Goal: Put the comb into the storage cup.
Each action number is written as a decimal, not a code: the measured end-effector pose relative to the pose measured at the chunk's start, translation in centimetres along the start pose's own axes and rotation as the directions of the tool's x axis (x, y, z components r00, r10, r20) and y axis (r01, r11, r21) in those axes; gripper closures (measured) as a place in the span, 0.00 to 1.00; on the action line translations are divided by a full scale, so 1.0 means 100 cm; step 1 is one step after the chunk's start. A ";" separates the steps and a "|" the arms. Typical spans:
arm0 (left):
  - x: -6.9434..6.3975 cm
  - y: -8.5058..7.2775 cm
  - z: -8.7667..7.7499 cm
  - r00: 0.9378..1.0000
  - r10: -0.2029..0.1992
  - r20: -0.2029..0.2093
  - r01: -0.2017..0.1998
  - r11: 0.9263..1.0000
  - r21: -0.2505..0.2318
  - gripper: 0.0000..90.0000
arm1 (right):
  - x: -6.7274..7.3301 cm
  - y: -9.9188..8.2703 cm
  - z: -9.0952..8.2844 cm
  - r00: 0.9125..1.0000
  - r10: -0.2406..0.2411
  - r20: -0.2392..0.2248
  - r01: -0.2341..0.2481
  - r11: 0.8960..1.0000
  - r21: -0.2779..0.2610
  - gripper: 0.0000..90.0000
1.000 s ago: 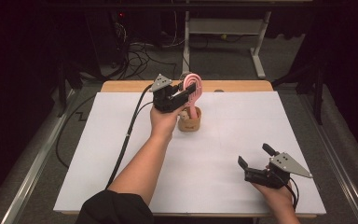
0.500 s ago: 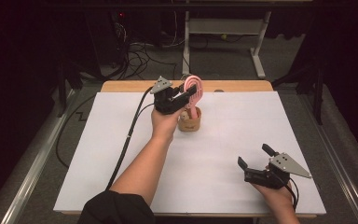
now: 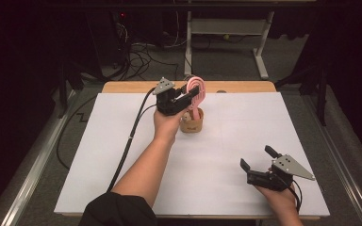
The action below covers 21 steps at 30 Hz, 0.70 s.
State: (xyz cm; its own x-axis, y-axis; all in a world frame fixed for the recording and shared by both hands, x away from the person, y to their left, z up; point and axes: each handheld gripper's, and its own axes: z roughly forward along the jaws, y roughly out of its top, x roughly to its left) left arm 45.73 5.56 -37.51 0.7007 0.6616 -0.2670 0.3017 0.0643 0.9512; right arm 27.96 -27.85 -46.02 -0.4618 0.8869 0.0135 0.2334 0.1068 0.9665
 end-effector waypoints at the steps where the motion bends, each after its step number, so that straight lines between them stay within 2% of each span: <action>1: 0.000 0.000 0.000 1.000 0.001 -0.001 -0.001 1.000 0.001 0.71 | 0.000 0.000 0.000 1.000 -0.001 -0.001 0.001 1.000 0.000 0.00; 9: 0.001 0.000 0.000 1.000 0.002 -0.009 -0.002 1.000 0.004 0.70 | 0.000 0.000 -0.001 1.000 -0.001 0.002 0.001 1.000 -0.002 0.00; 11: 0.000 -0.002 0.002 0.999 0.022 -0.030 -0.021 0.999 0.029 0.70 | 0.000 0.000 -0.001 1.000 0.000 0.002 0.000 1.000 -0.002 0.00; 16: -0.001 -0.003 0.003 0.999 0.039 -0.024 -0.039 0.999 0.026 0.70 | 0.000 0.000 -0.001 1.000 0.000 0.003 0.000 1.000 -0.001 0.00; 21: 0.001 -0.002 0.002 0.999 0.029 -0.027 -0.028 0.999 0.025 0.70 | 0.000 0.001 -0.001 1.000 0.001 0.003 -0.001 1.000 -0.001 0.00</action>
State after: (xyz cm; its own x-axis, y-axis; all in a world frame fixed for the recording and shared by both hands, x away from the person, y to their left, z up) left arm 45.87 5.42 -37.78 0.6912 0.6834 -0.2350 0.2980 0.0267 0.9542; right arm 27.92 -27.89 -45.95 -0.4593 0.8882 0.0141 0.2330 0.1052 0.9668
